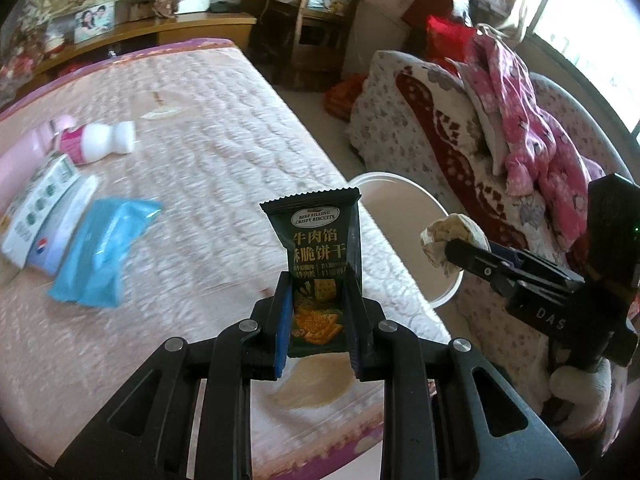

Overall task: Collect trash
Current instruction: 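Carry the snack packet and cloth over the white bucket with both grippers, then open both grippers to drop the snack packet and cloth into the bucket, then move both grippers back over the items on the bed, then grasp the white milk carton with the left gripper while the right gripper grasps the blue wipe packet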

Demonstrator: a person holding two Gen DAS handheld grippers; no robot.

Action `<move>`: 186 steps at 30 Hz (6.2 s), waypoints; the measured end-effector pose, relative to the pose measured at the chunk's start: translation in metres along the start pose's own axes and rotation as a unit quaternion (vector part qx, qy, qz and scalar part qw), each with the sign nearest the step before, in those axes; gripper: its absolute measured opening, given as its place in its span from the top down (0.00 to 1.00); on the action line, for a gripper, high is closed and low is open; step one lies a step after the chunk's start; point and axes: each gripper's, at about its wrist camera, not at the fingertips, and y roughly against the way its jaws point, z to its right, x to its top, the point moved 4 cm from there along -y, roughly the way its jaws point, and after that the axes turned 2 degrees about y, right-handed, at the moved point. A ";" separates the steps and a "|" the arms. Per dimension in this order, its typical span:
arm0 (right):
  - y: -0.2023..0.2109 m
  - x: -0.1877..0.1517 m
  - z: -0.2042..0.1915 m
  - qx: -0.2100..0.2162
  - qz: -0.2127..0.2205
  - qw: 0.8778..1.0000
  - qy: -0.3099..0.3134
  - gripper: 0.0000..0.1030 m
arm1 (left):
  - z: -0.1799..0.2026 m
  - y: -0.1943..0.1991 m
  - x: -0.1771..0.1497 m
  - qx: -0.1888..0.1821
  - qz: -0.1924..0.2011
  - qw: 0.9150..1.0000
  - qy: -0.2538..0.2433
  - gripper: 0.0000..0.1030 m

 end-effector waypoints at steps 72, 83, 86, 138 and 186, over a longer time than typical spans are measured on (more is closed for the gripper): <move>-0.002 0.014 -0.017 -0.034 0.013 0.999 0.000 0.36 | -0.004 -0.001 0.016 0.045 0.057 0.997 -0.007 0.49; -0.015 0.013 -0.069 -0.011 -0.001 0.999 0.035 0.35 | -0.056 0.030 0.002 0.080 0.070 0.994 0.017 0.49; -0.021 0.012 -0.084 -0.003 -0.008 0.999 0.046 0.35 | -0.074 0.038 -0.003 0.085 0.068 0.994 0.031 0.49; -0.164 0.036 -0.177 0.002 -0.102 0.990 0.093 0.29 | -0.262 0.005 0.058 0.170 0.000 0.985 0.021 0.40; -0.122 -0.022 -0.171 -0.003 -0.107 0.983 0.148 0.43 | -0.198 0.010 -0.022 0.114 -0.037 0.991 0.061 0.51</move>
